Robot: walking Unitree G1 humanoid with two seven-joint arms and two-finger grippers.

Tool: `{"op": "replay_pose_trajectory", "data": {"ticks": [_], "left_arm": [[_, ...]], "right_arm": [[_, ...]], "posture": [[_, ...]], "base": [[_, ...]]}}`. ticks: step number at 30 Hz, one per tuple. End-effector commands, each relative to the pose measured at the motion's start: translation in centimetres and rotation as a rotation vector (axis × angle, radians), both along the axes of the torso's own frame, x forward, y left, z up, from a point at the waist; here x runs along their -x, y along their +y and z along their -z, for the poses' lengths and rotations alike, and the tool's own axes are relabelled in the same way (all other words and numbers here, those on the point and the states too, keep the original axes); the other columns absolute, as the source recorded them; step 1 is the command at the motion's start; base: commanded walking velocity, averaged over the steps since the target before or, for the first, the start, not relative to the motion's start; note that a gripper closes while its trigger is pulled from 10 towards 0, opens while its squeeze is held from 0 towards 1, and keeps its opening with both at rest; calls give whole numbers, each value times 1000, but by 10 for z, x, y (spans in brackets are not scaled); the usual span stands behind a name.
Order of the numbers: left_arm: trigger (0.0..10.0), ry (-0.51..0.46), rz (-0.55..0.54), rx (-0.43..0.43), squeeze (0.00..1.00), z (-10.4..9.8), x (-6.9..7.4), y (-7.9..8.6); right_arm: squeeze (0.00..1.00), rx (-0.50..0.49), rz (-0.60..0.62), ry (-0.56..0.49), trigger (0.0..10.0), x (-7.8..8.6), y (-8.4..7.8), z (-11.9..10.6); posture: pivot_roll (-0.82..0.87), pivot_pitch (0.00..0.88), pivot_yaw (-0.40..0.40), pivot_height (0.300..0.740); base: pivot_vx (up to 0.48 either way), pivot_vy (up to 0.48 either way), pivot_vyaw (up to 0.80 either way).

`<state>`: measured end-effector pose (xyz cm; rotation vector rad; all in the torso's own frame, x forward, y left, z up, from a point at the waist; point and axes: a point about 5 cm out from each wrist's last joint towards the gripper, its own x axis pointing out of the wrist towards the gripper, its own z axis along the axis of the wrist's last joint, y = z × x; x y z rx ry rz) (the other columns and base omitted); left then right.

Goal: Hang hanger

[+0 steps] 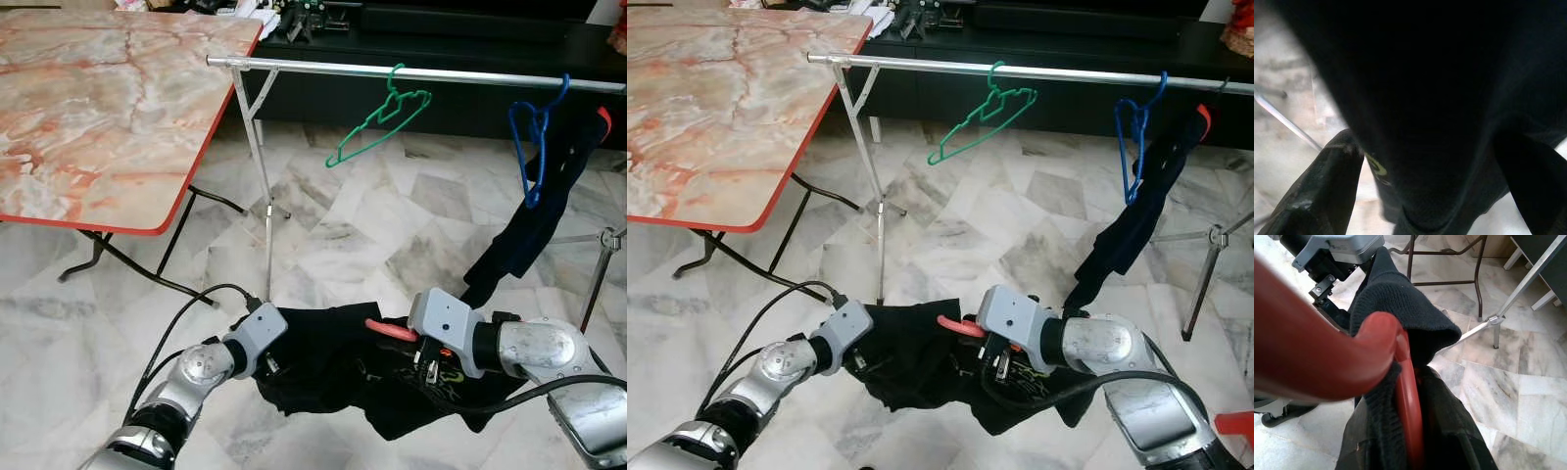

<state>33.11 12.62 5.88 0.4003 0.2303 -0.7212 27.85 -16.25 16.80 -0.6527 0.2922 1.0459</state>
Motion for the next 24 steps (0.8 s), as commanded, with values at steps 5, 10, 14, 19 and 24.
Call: {"op": "replay_pose_trajectory", "data": {"ticks": [5, 10, 14, 19, 24], "left_arm": [[0, 25, -15, -33, 0, 6, 2, 8], [0, 18, -23, -11, 0, 6, 3, 9], [0, 15, -23, -1, 0, 5, 3, 9], [0, 6, -16, 15, 0, 3, 3, 8], [0, -3, -12, 34, 0, 1, 2, 7]], "right_arm": [[0, -24, -26, -35, 10000, 3, 4, -9], [0, -24, -14, -37, 10000, 1, 4, -9], [0, -23, -10, -39, 10000, 0, 4, -9], [0, -22, -3, -43, 10000, -1, 3, -9], [0, -28, 7, -42, 10000, -1, 3, -8]], "posture": [[-34, 226, 8, 740], [-34, 226, 8, 740], [-30, 223, 7, 740], [-31, 217, 8, 740], [-29, 215, 9, 740]], "base": [[0, 0, 0], [0, 0, 0], [0, 0, 0], [0, 0, 0], [0, 0, 0]]}}
